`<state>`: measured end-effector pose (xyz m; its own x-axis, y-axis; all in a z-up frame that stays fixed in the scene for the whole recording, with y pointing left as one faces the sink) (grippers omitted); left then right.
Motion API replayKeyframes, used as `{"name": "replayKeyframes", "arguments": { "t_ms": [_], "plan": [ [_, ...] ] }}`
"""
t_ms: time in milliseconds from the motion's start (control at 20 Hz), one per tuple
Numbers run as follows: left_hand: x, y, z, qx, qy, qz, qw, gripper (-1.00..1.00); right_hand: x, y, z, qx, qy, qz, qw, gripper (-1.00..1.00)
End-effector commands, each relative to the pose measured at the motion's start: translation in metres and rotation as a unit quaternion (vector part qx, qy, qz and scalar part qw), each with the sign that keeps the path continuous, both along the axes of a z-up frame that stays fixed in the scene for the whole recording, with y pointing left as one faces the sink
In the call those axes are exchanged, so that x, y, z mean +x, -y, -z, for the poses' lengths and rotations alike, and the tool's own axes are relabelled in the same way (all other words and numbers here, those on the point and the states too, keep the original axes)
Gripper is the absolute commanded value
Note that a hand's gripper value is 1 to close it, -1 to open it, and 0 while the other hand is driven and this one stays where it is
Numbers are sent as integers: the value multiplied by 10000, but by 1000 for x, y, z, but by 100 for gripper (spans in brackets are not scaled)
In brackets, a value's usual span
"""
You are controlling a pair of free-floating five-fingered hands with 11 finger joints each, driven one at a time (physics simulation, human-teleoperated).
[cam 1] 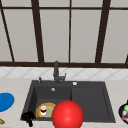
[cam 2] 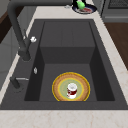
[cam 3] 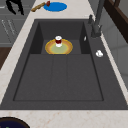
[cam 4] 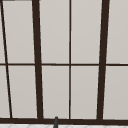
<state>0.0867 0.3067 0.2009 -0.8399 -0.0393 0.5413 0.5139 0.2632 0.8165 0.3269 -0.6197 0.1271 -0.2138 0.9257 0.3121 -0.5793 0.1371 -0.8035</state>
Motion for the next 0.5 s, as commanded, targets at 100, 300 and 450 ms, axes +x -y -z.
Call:
{"name": "replayKeyframes", "arguments": {
  "t_ms": [100,300,450],
  "plan": [
    [0,0,0,0,0,0,10000,0,6,-1,-8,-22,-175,-109,9998,-100],
    [0,0,0,0,0,0,10000,0,19,-3,-37,-173,-462,-123,9987,-100],
    [0,0,0,0,0,0,10000,0,16,2,-49,-123,-477,-122,9987,-100]
  ]
}}
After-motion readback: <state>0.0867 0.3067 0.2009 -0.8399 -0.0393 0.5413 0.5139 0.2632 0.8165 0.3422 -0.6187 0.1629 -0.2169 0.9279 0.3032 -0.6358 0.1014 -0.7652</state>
